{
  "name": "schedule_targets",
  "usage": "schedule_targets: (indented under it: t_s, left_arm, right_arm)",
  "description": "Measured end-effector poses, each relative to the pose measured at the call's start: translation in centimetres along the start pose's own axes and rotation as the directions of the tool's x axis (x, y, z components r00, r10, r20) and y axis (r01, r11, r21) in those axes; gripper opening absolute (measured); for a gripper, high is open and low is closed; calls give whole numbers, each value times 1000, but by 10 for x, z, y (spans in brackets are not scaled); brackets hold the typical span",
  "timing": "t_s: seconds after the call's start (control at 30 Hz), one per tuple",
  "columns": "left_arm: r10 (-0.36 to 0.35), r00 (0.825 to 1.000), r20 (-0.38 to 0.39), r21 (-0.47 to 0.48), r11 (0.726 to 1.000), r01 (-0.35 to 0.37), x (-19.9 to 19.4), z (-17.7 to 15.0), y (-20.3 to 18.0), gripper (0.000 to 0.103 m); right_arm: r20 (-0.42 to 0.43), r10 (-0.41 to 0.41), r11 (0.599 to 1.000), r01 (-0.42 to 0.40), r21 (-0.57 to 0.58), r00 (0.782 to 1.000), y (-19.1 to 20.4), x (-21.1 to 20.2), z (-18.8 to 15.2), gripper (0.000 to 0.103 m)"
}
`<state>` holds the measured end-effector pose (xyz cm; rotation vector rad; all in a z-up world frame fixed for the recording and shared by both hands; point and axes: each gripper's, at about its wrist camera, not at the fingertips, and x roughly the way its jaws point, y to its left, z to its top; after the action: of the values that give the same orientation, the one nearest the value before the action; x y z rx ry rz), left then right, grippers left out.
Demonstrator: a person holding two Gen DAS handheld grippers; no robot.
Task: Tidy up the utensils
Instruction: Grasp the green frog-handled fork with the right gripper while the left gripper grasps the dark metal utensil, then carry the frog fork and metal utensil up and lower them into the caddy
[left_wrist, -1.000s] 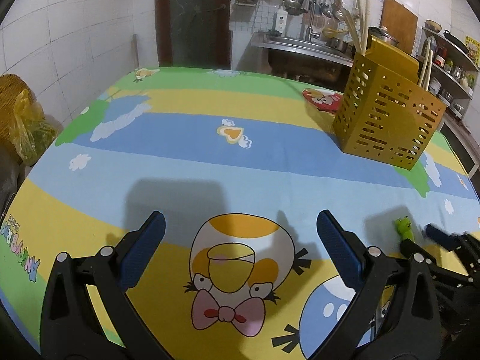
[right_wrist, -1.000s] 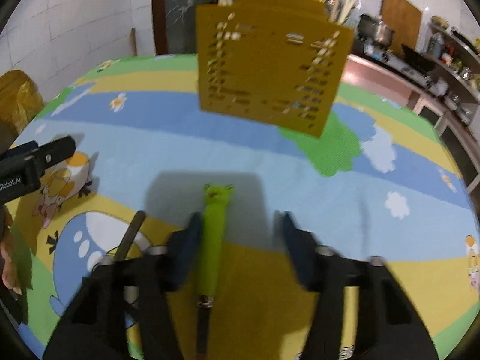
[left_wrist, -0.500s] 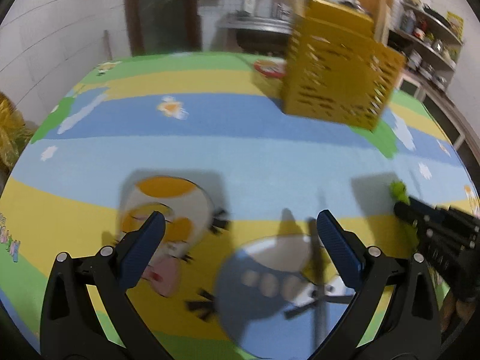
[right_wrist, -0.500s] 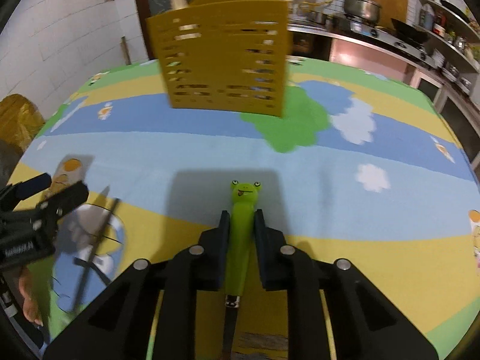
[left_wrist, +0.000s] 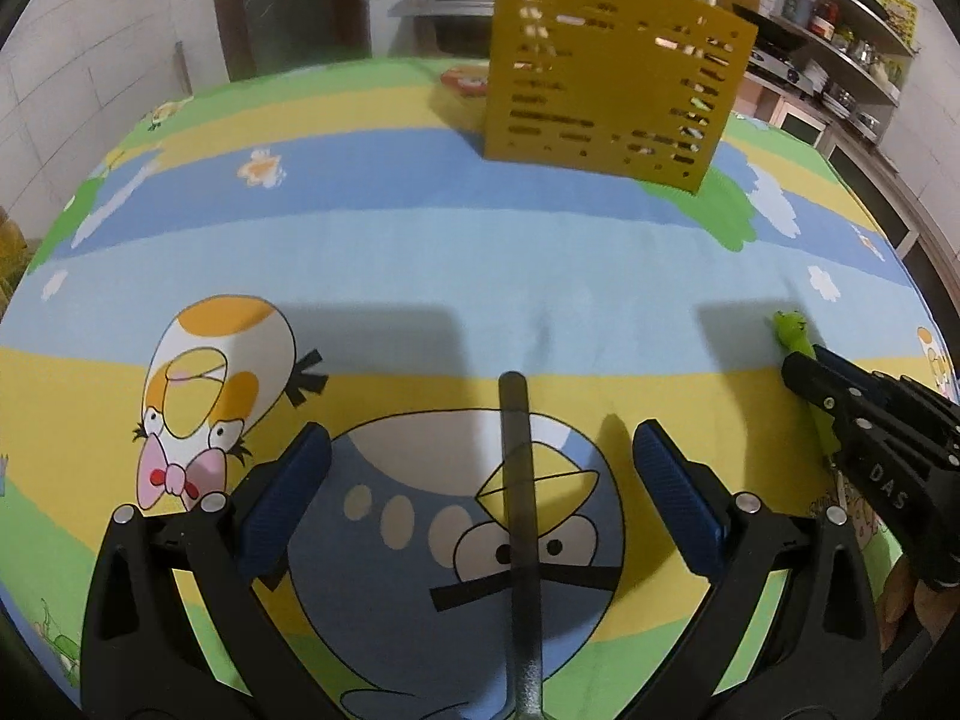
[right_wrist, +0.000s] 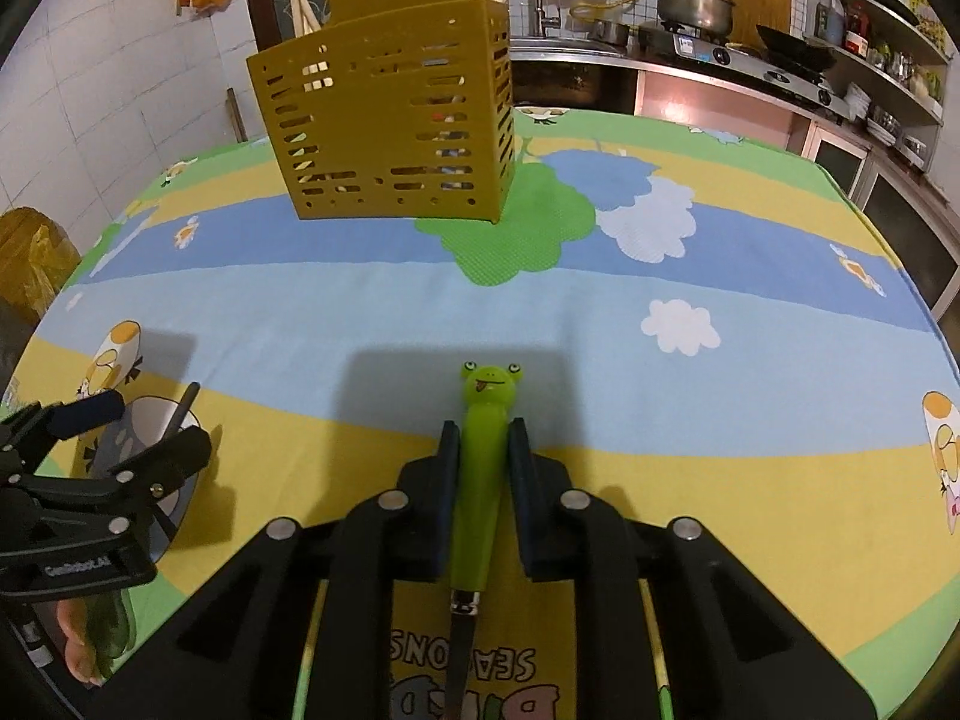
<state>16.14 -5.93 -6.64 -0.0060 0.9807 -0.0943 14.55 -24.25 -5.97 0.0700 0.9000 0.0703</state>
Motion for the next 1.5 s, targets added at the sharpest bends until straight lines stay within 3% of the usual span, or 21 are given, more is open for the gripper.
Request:
schedule_targets:
  t_s: [0.13,0.33,0.53,0.6,0.83,1.1,1.3,1.5]
  left_arm:
    - [13,1000,2,18,1000,-13,1,0,-3,93]
    - [13,1000,9,84,996,-13,-1,-1,-13,76]
    - [-4,1000,0,94,996,4,-2,6,-16,43]
    - [-13,1000,-8,94,995,14,-1,9,-16,26]
    - [-26,999,-31,98,995,29,4,18,-15,10]
    - [-54,998,-27,91,994,56,3,18,-10,8]
    - [-54,998,41,88,995,50,-14,19,-4,8]
    - [-58,984,167,36,998,53,-50,33,13,8]
  right_arm:
    - [3,0,1000,0,2,1000,0,0,0,17]
    - [4,-4,1000,4,1,1000,-1,-1,-1,17]
    - [-5,-17,1000,17,0,1000,1,-1,1,17]
    - [-12,-19,1000,19,4,1000,1,0,2,17]
    - [-58,-40,999,40,6,998,5,2,9,17]
    - [-41,-30,999,32,38,999,4,-1,9,16]
    - [82,-19,998,13,67,996,3,-26,10,16]
    - [222,-9,997,-10,81,975,7,-57,19,16]
